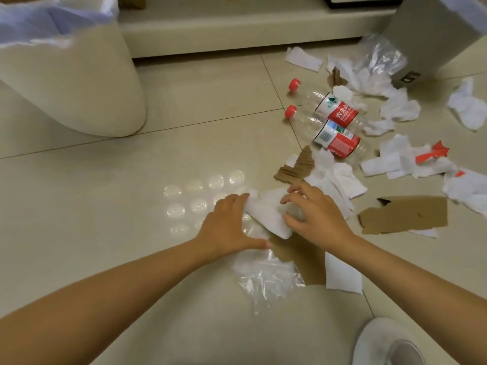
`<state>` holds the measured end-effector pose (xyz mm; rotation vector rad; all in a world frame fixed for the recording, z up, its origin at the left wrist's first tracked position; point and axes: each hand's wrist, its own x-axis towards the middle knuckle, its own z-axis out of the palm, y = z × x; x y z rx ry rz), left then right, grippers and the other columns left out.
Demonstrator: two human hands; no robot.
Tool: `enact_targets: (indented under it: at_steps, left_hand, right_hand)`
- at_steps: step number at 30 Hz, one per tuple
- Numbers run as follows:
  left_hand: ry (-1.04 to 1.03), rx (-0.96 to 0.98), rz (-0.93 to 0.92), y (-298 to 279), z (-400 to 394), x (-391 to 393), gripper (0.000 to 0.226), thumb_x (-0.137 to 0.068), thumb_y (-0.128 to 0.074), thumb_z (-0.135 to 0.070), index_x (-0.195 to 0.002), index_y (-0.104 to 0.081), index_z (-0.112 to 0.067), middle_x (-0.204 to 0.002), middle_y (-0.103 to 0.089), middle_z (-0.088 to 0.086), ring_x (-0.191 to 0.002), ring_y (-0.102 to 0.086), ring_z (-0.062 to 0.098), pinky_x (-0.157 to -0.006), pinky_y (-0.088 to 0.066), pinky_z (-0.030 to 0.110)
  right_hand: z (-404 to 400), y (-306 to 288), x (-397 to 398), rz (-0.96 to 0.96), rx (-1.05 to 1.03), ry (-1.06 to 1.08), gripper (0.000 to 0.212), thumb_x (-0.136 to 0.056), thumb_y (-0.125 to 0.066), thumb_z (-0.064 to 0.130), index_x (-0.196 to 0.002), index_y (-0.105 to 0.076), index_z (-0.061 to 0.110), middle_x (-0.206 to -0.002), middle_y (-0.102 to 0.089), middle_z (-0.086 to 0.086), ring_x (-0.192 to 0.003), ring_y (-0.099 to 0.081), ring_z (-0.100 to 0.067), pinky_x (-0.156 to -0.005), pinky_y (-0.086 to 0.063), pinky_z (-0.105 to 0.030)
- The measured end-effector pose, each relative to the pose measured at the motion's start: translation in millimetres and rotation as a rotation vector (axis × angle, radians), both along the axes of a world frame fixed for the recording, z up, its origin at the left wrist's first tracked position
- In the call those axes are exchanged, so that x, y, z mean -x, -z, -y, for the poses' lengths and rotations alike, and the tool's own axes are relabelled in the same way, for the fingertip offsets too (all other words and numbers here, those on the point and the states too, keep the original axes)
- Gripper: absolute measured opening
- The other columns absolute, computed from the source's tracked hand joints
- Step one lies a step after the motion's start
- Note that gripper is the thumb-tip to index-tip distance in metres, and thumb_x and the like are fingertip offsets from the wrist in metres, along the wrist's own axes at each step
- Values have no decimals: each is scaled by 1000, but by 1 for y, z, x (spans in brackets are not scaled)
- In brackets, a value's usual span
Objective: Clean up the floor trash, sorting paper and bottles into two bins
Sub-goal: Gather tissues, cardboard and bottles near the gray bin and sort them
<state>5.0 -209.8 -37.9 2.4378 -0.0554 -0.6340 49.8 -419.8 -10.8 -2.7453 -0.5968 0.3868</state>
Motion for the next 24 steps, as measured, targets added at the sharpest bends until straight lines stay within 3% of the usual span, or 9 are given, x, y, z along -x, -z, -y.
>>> enact_targets:
  at_steps: [4,7,10,12,14,17,20,24]
  left_hand:
    - [106,-100,16,10,24,25,139,-51,-65,-82,-147,20,-30,-160,14,3,-148,8,23,-118,-12,48]
    - [173,-173,14,16,37,45,148,-47,-60,-88,-136,42,-29,-151,38,3,-142,31,23,-115,1,57]
    - [282,-270,20,20,40,57,148,-52,-65,-81,-132,46,-27,-147,44,6,-138,36,26,-113,6,62]
    - [333,-324,46,22,37,56,143,-59,-68,-74,-137,41,-25,-151,38,6,-142,29,28,-114,1,61]
    - [336,-304,82,21,32,52,131,-67,-69,-64,-146,26,-23,-158,16,5,-147,7,27,-115,-15,53]
    - [333,-225,142,17,24,44,100,-77,-68,-46,-150,-4,-18,-149,-23,2,-131,-31,23,-97,-41,36]
    - [337,-203,123,15,19,39,64,-85,-62,-26,-139,-29,-17,-127,-45,3,-107,-51,24,-77,-48,37]
    - [337,-242,183,12,4,27,22,-88,-50,-14,-109,-44,-15,-96,-59,4,-85,-60,27,-65,-46,35]
  right_hand:
    - [-4,1,2,-44,8,36,42,-83,-59,47,-120,-55,30,-133,-42,6,-115,-47,-19,-85,-47,-37]
    - [-4,0,3,-161,86,74,78,-75,-61,63,-141,-33,31,-152,-26,5,-136,-32,-21,-104,-37,-40]
    - [-2,3,5,-284,200,73,111,-63,-62,76,-149,-7,34,-160,-4,6,-146,-9,-21,-113,-22,-46]
    - [0,8,6,-312,270,36,117,-62,-63,76,-149,3,36,-160,3,6,-147,-2,-21,-114,-19,-49]
    - [-2,13,7,-319,296,17,116,-63,-65,72,-149,5,35,-160,2,4,-147,-5,-24,-112,-24,-51]
    - [-11,16,8,-269,270,24,103,-69,-67,61,-148,-11,28,-153,-21,-3,-136,-27,-29,-100,-40,-46]
    - [-22,17,8,-192,239,7,69,-78,-63,44,-137,-34,23,-129,-45,-5,-111,-47,-27,-82,-46,-38]
    - [-29,17,8,-209,145,-33,36,-84,-60,32,-119,-57,21,-107,-55,-1,-92,-57,-22,-70,-43,-30]
